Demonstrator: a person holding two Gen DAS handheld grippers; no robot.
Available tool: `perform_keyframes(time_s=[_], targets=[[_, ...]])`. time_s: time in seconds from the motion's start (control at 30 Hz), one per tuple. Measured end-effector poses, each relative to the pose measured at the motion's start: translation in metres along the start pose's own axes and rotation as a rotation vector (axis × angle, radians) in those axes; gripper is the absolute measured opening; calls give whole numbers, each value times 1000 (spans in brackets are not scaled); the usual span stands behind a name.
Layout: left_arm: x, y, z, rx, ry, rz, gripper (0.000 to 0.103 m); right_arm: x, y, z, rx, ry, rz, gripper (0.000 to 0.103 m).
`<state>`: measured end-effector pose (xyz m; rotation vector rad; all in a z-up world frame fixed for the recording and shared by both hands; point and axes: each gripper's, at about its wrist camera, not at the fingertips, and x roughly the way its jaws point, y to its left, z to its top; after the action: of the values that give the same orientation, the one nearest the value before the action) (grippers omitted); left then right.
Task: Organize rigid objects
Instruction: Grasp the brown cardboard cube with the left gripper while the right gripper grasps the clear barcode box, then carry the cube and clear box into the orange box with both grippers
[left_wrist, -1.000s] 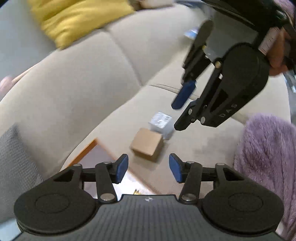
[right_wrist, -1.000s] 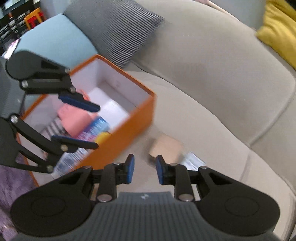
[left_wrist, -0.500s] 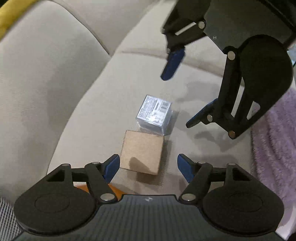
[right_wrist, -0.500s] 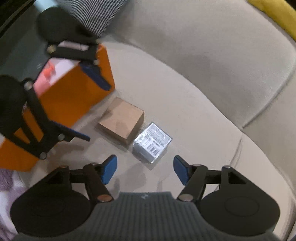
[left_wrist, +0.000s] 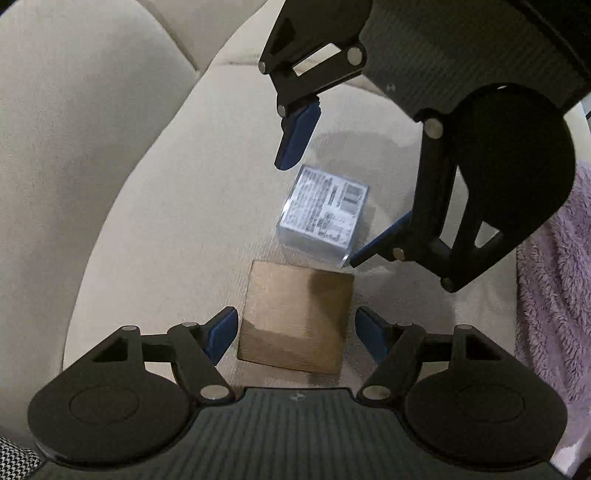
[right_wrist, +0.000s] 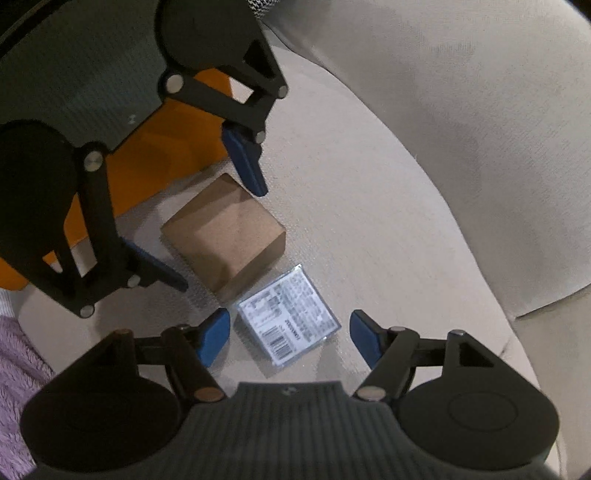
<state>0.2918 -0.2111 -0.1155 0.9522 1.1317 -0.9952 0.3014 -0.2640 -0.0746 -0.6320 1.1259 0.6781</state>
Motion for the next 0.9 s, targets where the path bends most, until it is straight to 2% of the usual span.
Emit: perform_keyframes(time_s=[0.13,0.23,0.47,0.67,0.8,0.9], targets=[[2,0,-1,-17,7,-23,79,2,-3,-2,12,-8,28,68],[6,-1,0,-14,21,-17,70,0,-3,-5,26,-13,50,64],[-20,-4,-9,-35,-84,3,69,-11,9,-9,8,-17,15,63],[-83,-5,-27,-51,-194,15,69,-54,21,2,-31,-50,-34,63],[-140,-2,-54,-68,-267,60,69,-105,33,19,-48,-117,-70,63],[-170,2,-83,-71,-272,119,69,-137,45,37,-42,-183,-62,63]])
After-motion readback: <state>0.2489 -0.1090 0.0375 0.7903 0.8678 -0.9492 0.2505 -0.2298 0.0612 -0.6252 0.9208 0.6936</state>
